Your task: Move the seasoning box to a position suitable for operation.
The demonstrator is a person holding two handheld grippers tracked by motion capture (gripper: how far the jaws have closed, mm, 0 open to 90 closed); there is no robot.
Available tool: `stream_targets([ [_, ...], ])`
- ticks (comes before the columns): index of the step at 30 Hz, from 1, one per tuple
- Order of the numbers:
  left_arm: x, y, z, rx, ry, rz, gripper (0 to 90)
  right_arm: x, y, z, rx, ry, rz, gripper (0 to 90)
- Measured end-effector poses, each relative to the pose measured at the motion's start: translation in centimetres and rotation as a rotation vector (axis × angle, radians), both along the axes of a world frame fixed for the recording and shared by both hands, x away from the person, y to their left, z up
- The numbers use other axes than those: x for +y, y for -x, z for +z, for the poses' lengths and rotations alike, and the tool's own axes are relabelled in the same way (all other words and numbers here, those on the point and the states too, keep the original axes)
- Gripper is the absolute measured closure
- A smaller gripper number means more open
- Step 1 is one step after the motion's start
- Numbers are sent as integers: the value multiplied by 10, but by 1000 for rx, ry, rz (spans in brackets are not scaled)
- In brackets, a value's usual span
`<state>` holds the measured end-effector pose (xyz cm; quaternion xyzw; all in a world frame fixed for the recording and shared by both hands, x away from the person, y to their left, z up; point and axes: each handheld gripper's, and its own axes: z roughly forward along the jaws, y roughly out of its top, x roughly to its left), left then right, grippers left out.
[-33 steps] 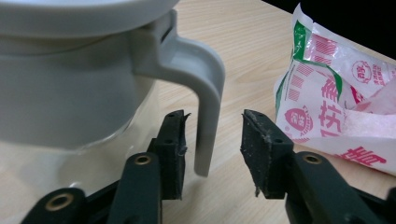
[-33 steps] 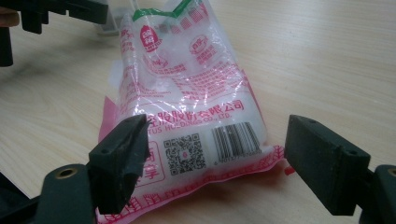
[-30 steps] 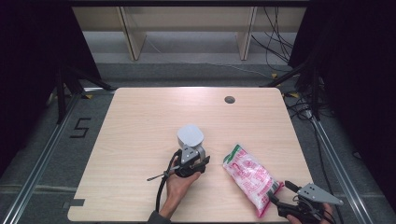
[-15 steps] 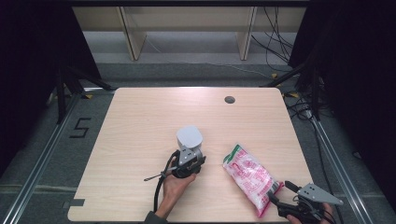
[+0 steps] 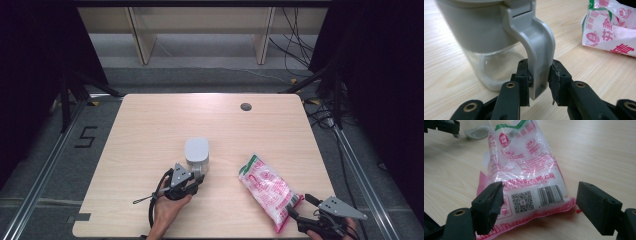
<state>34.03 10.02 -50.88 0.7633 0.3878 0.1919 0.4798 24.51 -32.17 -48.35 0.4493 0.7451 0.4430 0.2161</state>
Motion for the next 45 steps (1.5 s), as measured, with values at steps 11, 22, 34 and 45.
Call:
stream_targets([
  [11,34,7,0,-17,-17,87,686,1,1,1,3,-7,9,228],
  [22,53,-5,-2,-47,-41,198,684,2,0,0,6,-7,18,229],
  [34,60,-27,-2,-55,-59,288,700,1,-1,0,-15,13,34,228],
  [45,52,-41,-6,-88,-45,234,710,1,-1,-1,-9,13,30,229],
])
